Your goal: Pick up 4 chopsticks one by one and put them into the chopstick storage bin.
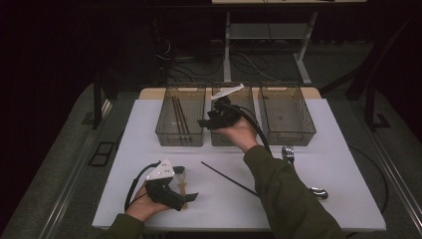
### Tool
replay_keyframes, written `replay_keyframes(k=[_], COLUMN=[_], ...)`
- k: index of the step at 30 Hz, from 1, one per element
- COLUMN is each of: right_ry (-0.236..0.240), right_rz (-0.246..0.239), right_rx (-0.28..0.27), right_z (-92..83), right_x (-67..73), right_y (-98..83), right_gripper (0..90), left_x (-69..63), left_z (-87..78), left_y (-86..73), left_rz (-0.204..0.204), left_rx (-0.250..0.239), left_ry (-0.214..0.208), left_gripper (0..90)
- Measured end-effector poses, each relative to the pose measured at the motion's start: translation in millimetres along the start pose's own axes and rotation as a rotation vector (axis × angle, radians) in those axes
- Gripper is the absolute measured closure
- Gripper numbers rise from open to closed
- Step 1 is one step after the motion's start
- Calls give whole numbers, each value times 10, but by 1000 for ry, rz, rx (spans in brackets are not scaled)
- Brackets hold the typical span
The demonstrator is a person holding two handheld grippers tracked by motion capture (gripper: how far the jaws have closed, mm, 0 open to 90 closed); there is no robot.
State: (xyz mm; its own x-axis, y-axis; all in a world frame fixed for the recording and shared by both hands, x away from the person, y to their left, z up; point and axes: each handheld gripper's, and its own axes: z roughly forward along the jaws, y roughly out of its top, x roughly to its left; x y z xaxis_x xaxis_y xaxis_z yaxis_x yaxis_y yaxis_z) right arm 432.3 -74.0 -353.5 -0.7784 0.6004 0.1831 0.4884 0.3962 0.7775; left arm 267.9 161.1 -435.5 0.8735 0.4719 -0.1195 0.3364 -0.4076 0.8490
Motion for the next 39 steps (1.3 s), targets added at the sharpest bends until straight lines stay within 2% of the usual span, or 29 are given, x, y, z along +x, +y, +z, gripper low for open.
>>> replay_keyframes(k=[10,17,26,34,39], right_ry=[50,80,91,97,105], right_rz=[-11,-21,-38,-30,-43], right_rx=[-20,-5,-9,-1,9], right_z=[-255,-382,-537,-743,-912], right_x=[24,68,124,114,106], right_y=[-242,-501,-802,-1086,-1264], right_gripper=[383,374,364,361,352], left_x=[-8,-1,-1,12,3], left_z=[-1,-2,13,-3,10], left_y=[-13,-18,-13,-3,-1], left_rz=[-18,-20,-27,-26,-29], left_rx=[1,2,-2,-9,-12], left_ry=[4,11,13,13,6], left_gripper=[0,0,0,0,0])
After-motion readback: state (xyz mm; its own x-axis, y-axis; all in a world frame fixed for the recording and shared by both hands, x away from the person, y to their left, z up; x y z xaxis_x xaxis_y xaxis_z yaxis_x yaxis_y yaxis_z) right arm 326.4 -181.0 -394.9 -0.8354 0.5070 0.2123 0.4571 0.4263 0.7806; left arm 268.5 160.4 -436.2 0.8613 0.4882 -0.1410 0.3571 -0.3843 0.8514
